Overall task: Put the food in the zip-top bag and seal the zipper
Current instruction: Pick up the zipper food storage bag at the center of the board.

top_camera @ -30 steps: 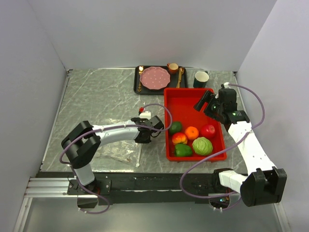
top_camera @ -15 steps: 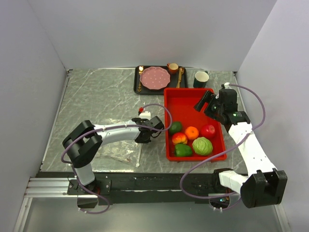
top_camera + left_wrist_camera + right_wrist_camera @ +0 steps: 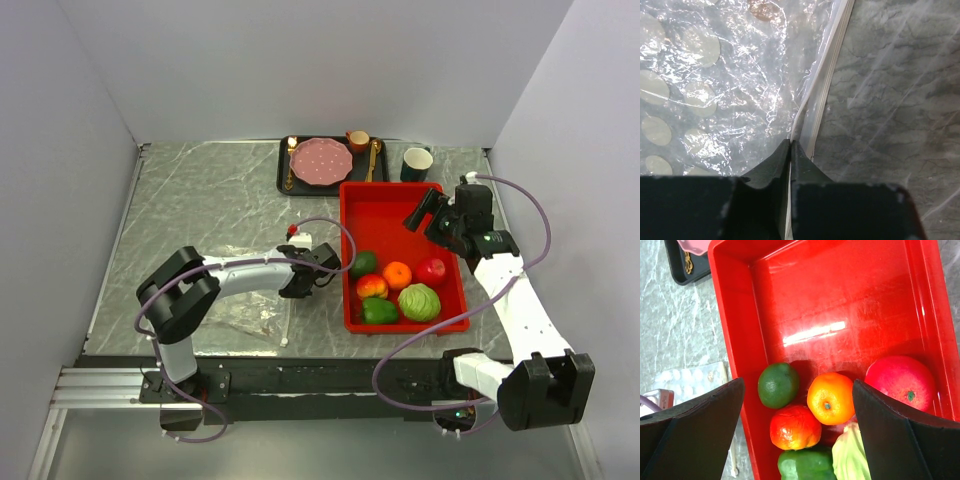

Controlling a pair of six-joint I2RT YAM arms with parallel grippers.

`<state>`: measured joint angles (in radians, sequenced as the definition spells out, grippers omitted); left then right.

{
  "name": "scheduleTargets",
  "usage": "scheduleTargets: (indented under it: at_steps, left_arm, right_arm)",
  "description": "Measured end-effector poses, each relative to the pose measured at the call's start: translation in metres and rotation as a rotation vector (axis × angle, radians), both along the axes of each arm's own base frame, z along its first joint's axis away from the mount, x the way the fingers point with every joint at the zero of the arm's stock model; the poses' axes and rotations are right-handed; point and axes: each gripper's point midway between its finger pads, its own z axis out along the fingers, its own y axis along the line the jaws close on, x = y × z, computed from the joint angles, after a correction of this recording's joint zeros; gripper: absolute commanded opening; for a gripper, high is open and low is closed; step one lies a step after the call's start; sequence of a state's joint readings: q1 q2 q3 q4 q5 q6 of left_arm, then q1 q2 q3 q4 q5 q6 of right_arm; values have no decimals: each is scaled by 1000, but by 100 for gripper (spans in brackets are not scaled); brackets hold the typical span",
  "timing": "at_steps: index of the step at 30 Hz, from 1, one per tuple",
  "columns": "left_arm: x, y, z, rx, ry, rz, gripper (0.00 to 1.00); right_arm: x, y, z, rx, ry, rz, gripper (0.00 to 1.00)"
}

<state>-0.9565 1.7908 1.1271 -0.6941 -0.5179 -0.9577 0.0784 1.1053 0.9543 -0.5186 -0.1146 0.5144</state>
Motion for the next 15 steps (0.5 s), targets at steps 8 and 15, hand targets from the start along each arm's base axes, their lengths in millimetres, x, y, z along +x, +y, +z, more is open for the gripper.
scheduleTargets:
  at_steps: [8,15]
  left_arm:
    - [0,2,1,8,-5,7,1]
    - [4,1,36,-48,-61,4,1]
  right_arm:
    - [-5,1,-2,13,0,6,95]
    - [-17,17,-7,104,1,55,99]
